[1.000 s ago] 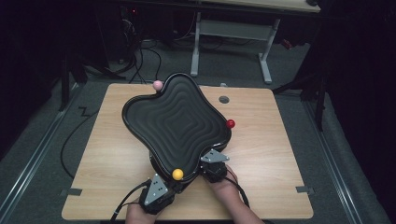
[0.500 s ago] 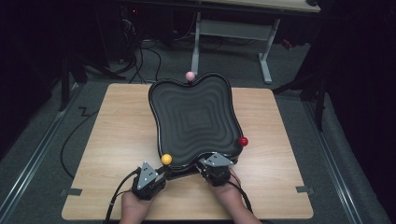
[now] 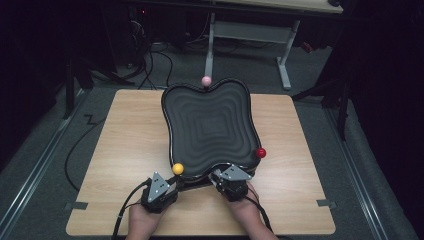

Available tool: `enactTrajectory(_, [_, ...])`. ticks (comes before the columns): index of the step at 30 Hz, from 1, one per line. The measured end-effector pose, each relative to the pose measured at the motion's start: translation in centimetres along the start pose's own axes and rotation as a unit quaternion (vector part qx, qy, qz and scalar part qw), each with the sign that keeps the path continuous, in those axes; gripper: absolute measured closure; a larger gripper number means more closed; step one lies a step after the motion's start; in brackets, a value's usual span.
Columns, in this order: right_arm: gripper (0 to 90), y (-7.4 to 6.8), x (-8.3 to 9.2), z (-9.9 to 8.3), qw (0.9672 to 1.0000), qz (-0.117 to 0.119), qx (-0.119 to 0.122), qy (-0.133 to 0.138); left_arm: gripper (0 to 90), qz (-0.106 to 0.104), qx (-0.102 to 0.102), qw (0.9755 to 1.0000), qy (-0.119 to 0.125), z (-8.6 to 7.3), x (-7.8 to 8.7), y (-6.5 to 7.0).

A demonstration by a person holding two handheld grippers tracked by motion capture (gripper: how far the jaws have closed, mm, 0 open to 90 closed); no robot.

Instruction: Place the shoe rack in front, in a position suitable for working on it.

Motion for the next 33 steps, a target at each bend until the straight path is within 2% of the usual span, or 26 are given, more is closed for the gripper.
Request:
enactTrajectory(5, [77.2,-0.8,0.7,0.0,0.9999,0.011,0.001,0.008,74.2,-0.007,0.007,1.0000,0.000,0.1,0.3,-0.1])
enactTrajectory(11, [77.1,-2.3,1.0,0.0,0.9995,0.031,-0.005,0.009,74.3,-0.028,-0.006,0.9996,0.000,0.5,-0.1,1.1])
enactTrajectory(12, [77.0,-3.0,0.9,0.0,0.9992,0.039,-0.008,0.008,74.2,-0.032,-0.008,0.9994,0.001,0.5,-0.2,1.4])
enactTrajectory(16, [76.8,-4.0,0.6,0.2,0.9984,0.054,-0.013,0.009,74.2,-0.042,-0.021,0.9989,-0.004,0.7,-0.4,2.1])
enactTrajectory(20, [76.8,-5.2,-0.1,0.3,0.9975,0.070,-0.009,0.002,71.4,-0.046,-0.008,0.9989,0.006,0.7,-0.4,2.2])
enactTrajectory(22, [77.1,-5.7,-0.4,0.2,0.9974,0.071,-0.005,-0.006,68.8,-0.047,-0.008,0.9989,0.005,0.7,-0.2,2.1])
enactTrajectory(26, [76.9,-5.7,-0.7,0.2,0.9972,0.074,-0.002,-0.010,68.0,-0.044,0.000,0.9990,0.005,0.8,-0.5,2.2])
enactTrajectory(27, [76.9,-5.6,-0.7,0.2,0.9972,0.074,0.000,-0.011,70.4,-0.036,-0.001,0.9994,0.005,0.8,-0.5,2.3])
enactTrajectory(29, [77.0,-5.6,-0.7,0.2,0.9974,0.071,0.004,-0.013,74.3,-0.038,0.009,0.9992,0.006,0.9,-0.7,2.2])
enactTrajectory(33, [77.1,-4.9,-0.6,0.0,0.9980,0.060,0.001,-0.018,74.5,-0.035,0.003,0.9994,0.005,0.9,-0.6,2.3])
Point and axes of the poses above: each handheld gripper's, and its own axes: x roughly backward along the jaws, z roughly out of its top, y roughly to its right, the point moved 1 cm from there along -x, roughly forward along the jaws, and after that the axes turned 5 degrees about z, right-handed, at the moved point
